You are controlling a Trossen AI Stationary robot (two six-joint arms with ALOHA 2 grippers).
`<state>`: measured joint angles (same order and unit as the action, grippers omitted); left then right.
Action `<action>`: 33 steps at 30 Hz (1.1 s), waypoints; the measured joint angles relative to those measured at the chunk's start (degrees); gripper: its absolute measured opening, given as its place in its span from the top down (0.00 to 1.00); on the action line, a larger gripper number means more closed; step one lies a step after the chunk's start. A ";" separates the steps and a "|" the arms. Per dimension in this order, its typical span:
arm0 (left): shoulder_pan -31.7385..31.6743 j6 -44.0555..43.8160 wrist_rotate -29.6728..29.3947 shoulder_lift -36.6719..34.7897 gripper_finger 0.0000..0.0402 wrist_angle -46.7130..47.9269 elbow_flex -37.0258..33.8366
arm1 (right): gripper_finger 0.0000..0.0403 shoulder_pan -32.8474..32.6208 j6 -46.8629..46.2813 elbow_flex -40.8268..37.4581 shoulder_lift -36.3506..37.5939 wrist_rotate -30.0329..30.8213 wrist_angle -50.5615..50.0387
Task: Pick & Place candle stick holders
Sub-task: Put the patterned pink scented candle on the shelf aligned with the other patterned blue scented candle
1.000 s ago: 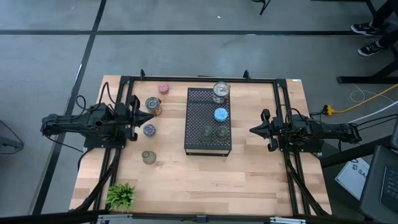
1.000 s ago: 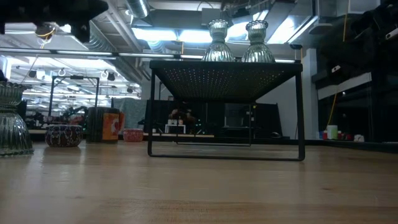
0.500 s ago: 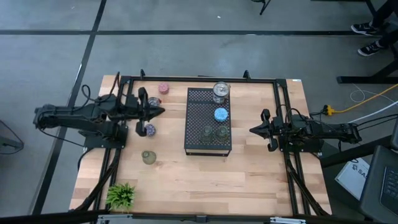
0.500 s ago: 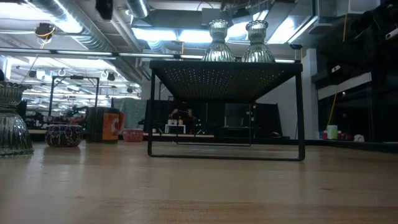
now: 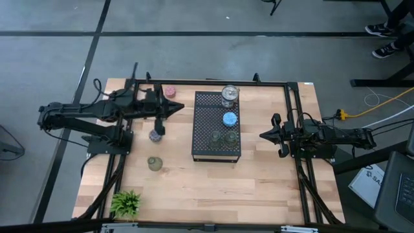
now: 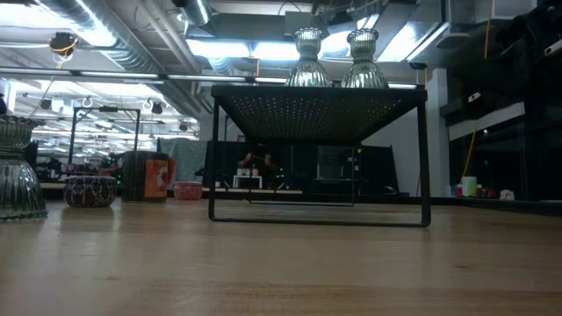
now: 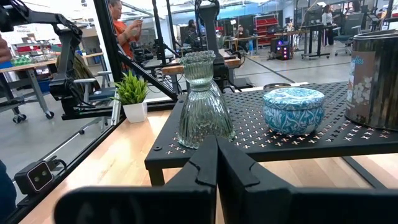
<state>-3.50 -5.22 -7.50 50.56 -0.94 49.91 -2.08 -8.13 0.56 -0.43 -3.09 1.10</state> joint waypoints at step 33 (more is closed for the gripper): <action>-21.42 -9.22 2.55 8.27 0.31 22.57 7.08 | 0.99 0.01 0.01 0.00 0.00 0.02 0.02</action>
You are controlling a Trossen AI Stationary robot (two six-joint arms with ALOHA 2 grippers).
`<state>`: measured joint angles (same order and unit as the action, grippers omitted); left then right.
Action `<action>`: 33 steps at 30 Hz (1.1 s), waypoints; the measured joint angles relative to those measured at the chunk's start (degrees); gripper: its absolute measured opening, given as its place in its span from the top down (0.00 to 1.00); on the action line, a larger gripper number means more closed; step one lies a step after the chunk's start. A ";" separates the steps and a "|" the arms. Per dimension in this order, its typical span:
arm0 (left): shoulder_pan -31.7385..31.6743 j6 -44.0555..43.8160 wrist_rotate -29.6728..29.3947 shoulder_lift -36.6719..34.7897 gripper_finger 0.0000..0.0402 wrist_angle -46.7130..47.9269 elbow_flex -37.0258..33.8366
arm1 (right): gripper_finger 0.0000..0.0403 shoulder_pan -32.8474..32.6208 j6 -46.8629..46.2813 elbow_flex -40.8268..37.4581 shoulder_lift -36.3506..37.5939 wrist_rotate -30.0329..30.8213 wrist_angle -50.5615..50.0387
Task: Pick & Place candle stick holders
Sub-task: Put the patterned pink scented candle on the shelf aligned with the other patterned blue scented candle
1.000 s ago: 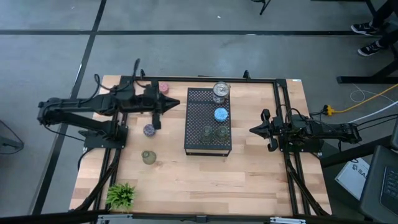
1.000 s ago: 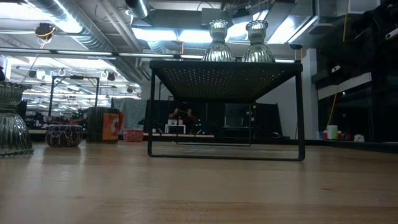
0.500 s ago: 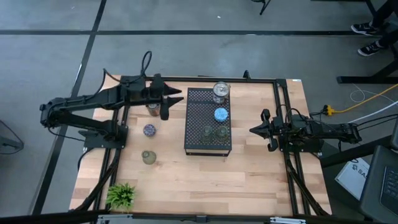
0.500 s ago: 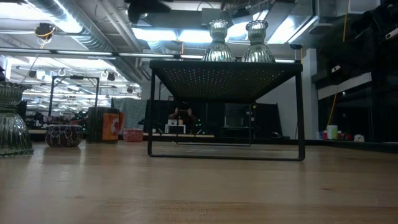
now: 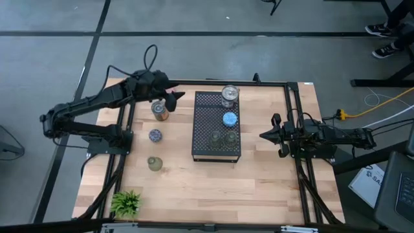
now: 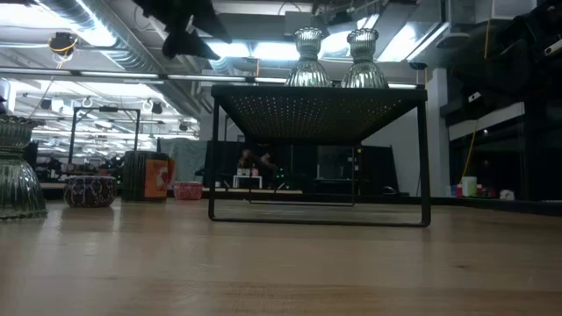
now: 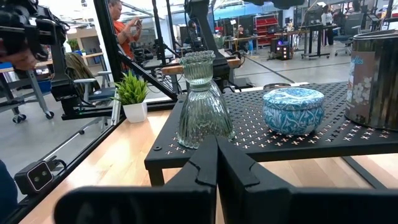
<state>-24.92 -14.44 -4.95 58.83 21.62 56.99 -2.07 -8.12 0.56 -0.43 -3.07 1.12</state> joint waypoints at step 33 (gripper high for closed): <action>-7.64 2.59 1.52 7.05 0.00 17.53 11.34 | 0.99 -0.01 -0.01 0.00 0.00 -0.02 -0.01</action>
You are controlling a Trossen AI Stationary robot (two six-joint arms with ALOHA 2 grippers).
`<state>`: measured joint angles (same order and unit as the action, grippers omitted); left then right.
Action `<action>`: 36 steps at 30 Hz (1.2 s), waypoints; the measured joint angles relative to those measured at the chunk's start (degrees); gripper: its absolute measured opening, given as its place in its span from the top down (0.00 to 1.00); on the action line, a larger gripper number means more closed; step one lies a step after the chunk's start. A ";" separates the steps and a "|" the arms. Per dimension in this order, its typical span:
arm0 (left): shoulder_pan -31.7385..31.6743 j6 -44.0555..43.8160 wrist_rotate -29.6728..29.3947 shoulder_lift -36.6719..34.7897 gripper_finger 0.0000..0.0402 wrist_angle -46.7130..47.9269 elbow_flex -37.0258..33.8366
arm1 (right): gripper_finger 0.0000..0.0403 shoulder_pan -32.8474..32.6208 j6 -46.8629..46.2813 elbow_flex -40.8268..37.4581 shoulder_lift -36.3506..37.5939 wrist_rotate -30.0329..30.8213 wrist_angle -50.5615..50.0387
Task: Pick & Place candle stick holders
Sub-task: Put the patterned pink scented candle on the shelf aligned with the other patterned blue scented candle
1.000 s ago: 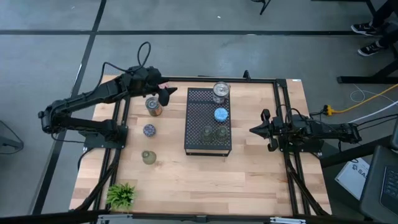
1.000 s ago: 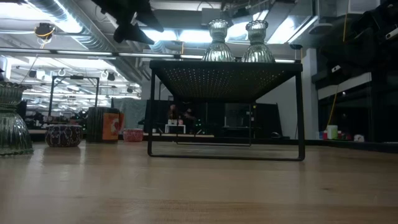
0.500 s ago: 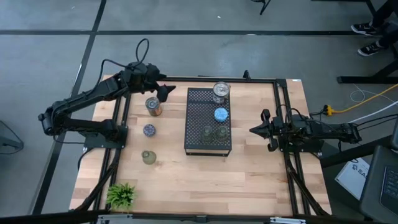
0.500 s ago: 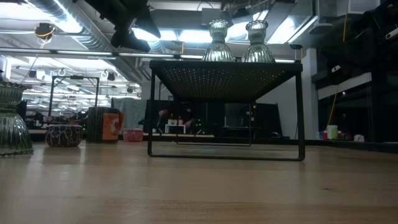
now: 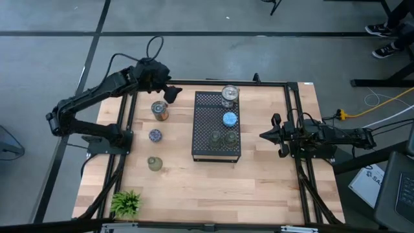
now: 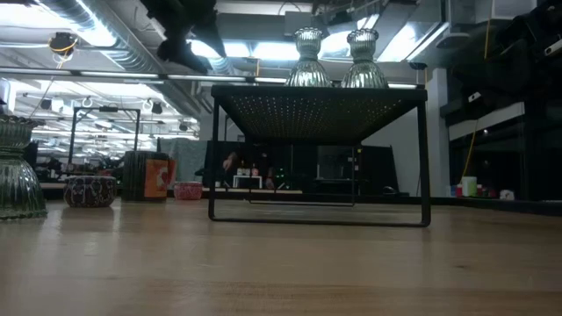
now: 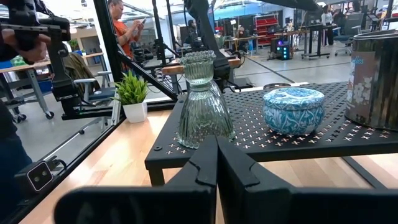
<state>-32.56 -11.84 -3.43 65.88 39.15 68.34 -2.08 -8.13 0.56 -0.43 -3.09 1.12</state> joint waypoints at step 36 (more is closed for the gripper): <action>-14.90 -6.09 3.39 29.85 0.00 13.27 11.13 | 0.99 -0.01 0.01 0.00 0.00 0.00 -0.01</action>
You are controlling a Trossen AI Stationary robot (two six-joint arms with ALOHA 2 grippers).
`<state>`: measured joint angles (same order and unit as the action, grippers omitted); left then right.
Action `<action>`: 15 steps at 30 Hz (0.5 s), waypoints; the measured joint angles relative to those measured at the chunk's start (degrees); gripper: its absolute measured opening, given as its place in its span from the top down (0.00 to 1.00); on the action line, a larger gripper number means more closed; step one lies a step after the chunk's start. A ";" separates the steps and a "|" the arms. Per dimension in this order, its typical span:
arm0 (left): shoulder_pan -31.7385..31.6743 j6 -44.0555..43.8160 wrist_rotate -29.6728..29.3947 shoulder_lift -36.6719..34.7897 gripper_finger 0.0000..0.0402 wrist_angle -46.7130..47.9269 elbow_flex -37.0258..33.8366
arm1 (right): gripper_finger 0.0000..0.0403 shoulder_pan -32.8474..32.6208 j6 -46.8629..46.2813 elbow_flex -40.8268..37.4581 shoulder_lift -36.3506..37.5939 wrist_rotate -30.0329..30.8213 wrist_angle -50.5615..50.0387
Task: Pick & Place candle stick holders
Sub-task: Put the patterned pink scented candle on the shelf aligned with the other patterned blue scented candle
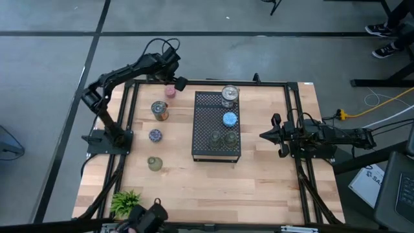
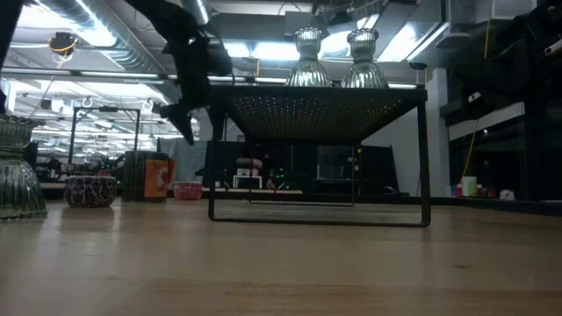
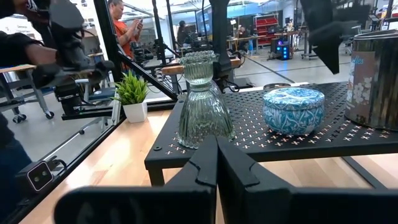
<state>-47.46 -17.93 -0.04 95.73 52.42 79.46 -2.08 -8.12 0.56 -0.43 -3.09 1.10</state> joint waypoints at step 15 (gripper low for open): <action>-2.77 0.53 -1.27 7.62 0.00 0.59 0.00 | 0.99 0.01 -0.01 0.00 0.00 0.01 0.01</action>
<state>-50.23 -17.40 -1.30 103.35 53.01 79.46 -2.08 -8.13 0.56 -0.43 -3.08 1.11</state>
